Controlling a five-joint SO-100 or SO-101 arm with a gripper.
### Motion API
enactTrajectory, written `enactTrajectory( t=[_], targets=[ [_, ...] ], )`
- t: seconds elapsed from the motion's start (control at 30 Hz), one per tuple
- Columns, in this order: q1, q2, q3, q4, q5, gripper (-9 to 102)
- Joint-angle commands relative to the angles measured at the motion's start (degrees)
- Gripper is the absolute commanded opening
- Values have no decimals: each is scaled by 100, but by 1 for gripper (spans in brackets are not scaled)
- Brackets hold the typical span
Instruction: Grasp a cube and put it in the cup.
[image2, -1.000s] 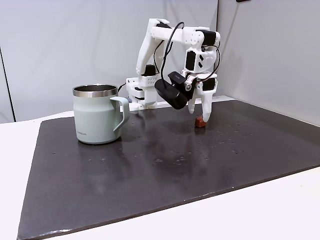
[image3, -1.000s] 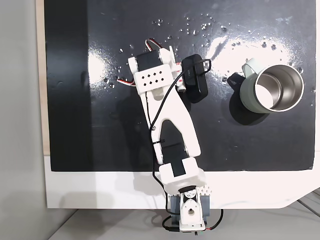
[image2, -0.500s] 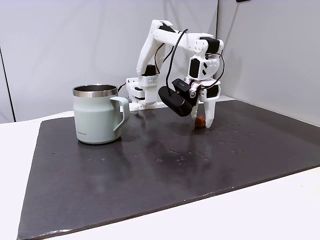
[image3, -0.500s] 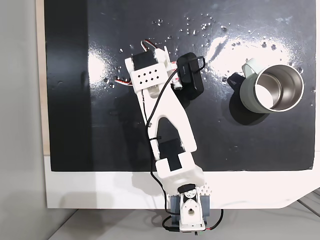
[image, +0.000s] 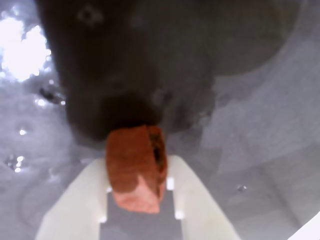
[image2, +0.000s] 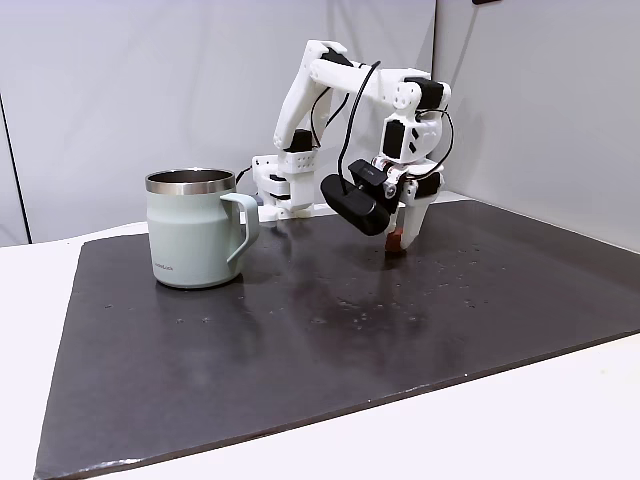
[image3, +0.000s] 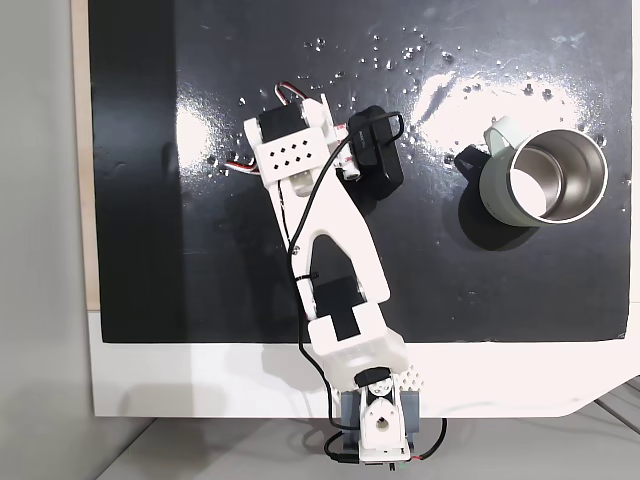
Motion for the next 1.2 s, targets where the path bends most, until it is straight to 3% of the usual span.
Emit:
enactTrajectory(
  t=[0.0, 0.37, 0.73, 1.17],
  targets=[
    [35, 53, -255, 35, -62, 1],
    [35, 404, -343, 237, -44, 0],
    [167, 1336, -2057, 1670, 62, 0],
    [765, 2856, -1925, 1696, -79, 1]
  ],
)
